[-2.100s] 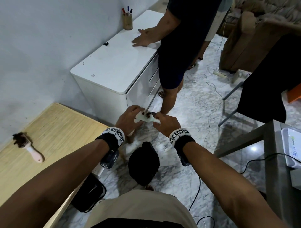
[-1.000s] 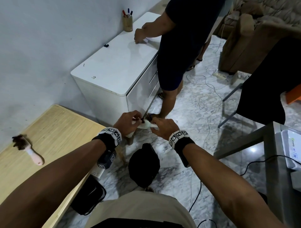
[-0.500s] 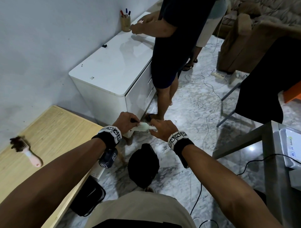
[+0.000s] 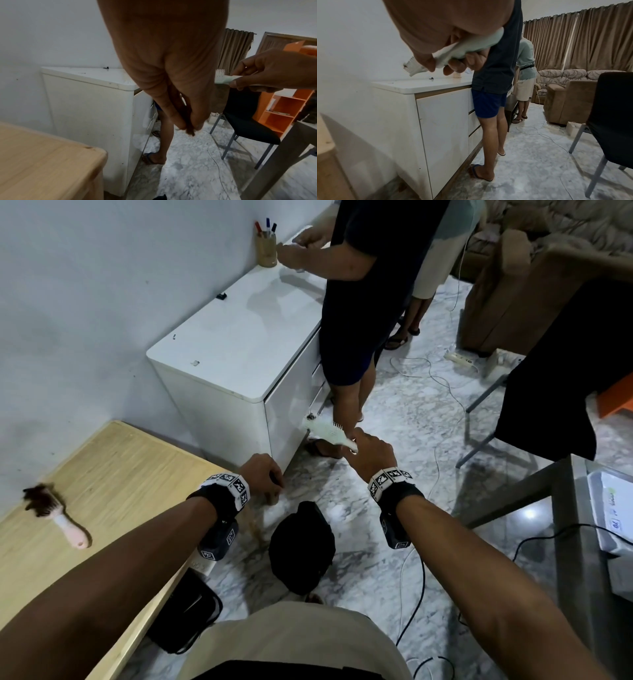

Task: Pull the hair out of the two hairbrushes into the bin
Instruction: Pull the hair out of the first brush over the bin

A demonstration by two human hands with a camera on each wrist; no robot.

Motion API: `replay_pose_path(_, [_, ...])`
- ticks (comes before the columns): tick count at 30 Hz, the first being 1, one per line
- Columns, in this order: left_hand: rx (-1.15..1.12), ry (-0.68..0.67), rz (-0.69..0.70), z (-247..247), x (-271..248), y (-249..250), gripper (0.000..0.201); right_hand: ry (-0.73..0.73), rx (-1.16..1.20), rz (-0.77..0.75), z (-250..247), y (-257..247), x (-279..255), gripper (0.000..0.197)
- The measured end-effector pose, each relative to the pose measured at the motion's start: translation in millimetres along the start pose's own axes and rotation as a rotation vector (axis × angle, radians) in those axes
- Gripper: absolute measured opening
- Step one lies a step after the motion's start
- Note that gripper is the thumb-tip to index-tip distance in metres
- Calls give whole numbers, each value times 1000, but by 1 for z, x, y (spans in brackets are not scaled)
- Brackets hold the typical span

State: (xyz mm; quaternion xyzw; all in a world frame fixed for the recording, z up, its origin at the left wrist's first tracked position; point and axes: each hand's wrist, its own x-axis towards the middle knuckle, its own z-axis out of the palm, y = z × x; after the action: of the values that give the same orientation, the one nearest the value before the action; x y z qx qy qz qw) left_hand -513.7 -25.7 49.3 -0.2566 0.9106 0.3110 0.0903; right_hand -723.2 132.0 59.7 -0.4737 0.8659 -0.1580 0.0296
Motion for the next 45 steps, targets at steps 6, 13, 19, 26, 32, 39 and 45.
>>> replay_pose_path(6, [-57, 4, -18, 13, -1, 4, 15, -18, 10, 7, 3, -1, -1, 27])
replay_pose_path(13, [-80, 61, -17, 21, -2, 12, 18, -37, 43, -21, 7, -5, -7, 24])
replay_pose_path(19, [-67, 224, -4, 18, 0, 9, 20, -41, 58, -40, 4, -8, -8, 22])
replay_pose_path(26, [-122, 479, 18, 3, 4, 14, 35, -28, 110, -124, 0, -18, -10, 23])
replay_pose_path(32, [-106, 534, 4, -8, 8, 14, 30, -56, 170, -180, -2, -28, -10, 22])
replay_pose_path(39, [-44, 491, 33, -16, 5, 6, 12, -65, 158, -204, -2, -26, -10, 23])
replay_pose_path(45, [-42, 351, 59, -14, 4, -2, 7, -37, 131, -103, -1, -20, -7, 23])
